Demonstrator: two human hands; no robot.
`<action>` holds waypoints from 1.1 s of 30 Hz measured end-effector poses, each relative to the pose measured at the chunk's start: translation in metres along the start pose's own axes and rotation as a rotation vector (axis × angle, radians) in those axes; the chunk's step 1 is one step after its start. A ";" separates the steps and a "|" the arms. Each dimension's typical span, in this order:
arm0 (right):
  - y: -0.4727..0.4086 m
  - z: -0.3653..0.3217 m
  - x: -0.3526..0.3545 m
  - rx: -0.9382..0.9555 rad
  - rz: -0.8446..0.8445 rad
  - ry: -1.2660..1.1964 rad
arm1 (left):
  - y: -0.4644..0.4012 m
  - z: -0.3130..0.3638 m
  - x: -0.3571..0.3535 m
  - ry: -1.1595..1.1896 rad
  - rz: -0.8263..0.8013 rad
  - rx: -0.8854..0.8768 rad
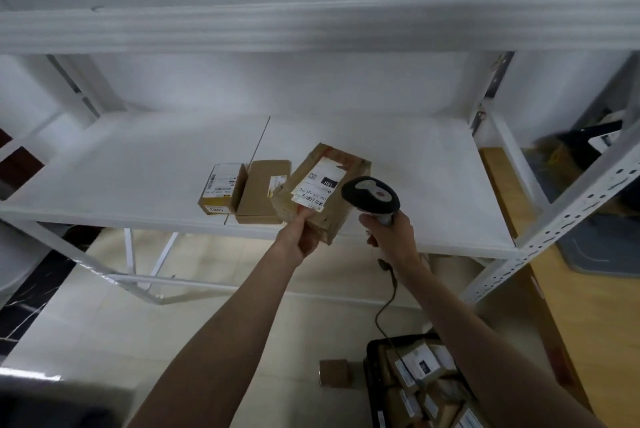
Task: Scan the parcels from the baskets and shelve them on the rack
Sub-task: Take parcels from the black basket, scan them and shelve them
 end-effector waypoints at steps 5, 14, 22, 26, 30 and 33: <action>-0.009 0.023 0.001 -0.069 -0.017 -0.023 | -0.030 -0.001 -0.026 0.147 -0.111 0.019; 0.002 0.048 0.021 -0.109 -0.060 -0.021 | -0.053 0.014 -0.029 0.117 0.006 0.079; 0.016 0.052 0.042 -0.086 -0.035 -0.024 | -0.062 0.020 -0.021 -0.069 0.114 0.032; 0.028 0.052 0.050 -0.080 -0.027 -0.038 | -0.051 0.017 -0.023 -0.149 0.122 0.015; 0.045 0.054 0.058 -0.069 0.000 -0.039 | -0.037 0.008 -0.017 -0.214 0.113 -0.003; 0.059 0.056 0.063 -0.080 0.043 -0.032 | -0.027 -0.005 -0.011 -0.286 0.105 -0.005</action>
Point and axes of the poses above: each hand's wrist, its own y-axis away from the middle knuckle, its own x-axis out of the back of the hand, z = x × y, the point moved 6 cm from there along -y, towards the middle knuckle, and after that the axes turned 11 degrees about x, right-handed, at the moved point
